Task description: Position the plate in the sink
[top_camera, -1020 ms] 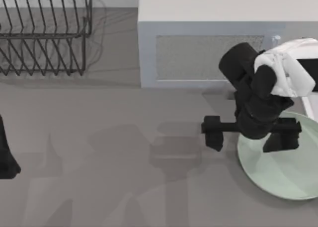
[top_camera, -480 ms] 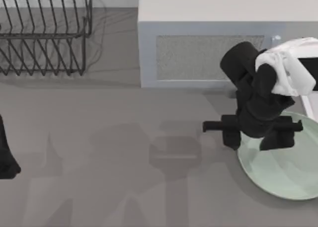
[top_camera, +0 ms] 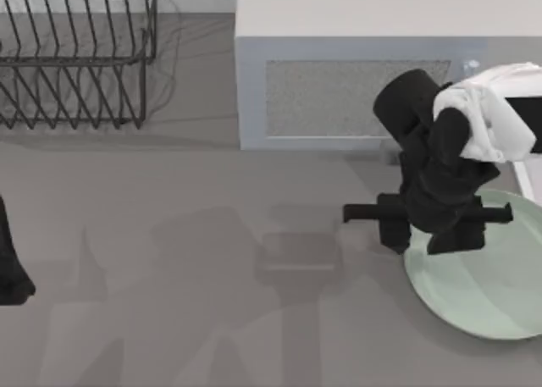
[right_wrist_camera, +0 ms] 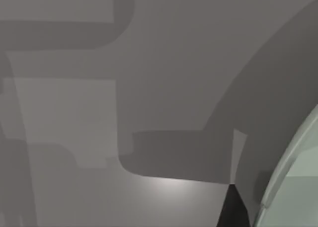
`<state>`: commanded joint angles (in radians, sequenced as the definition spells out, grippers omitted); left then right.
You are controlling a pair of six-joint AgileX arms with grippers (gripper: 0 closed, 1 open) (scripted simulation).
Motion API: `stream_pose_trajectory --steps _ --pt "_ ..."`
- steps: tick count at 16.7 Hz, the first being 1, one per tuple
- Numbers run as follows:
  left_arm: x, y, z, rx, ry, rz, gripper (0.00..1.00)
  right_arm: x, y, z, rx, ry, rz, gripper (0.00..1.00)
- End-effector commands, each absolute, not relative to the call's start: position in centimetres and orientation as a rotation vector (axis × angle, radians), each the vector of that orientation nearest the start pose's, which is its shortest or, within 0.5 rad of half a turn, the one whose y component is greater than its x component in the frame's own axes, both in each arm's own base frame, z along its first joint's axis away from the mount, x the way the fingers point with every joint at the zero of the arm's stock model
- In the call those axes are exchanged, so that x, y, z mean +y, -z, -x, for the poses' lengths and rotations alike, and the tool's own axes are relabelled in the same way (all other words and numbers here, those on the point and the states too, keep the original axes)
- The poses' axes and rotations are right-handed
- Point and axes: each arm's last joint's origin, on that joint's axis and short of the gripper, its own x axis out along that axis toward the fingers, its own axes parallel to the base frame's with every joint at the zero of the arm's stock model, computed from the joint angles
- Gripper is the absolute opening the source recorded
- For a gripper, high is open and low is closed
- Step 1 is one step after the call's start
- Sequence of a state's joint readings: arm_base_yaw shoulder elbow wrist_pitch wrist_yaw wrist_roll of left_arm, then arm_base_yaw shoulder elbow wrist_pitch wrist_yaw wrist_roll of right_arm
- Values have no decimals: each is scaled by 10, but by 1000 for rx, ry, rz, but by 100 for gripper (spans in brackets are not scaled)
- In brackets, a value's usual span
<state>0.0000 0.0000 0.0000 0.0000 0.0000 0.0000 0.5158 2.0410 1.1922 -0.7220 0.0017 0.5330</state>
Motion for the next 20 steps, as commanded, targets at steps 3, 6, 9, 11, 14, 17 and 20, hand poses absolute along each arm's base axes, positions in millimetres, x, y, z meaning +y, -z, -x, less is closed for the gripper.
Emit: stream_pose_trajectory --steps 3,6,9,11,14,17,20 --pt "-1 -160 -106 0 0 0 100 173 -123 -311 1477 -14 -45 0" --pt "-1 -160 -106 0 0 0 100 176 -130 -311 1508 19 -62 0" --pt "-1 -160 -106 0 0 0 100 188 -159 -314 1544 54 -81 0" --pt "-1 -160 -106 0 0 0 100 196 -194 -316 1561 68 -88 0" --pt "-1 -160 -106 0 0 0 100 196 -262 -321 1563 87 -102 0" --pt "-1 -160 -106 0 0 0 100 184 -319 -322 1538 78 -101 0" --pt "-1 -160 -106 0 0 0 100 177 -355 -315 1510 29 -67 0"
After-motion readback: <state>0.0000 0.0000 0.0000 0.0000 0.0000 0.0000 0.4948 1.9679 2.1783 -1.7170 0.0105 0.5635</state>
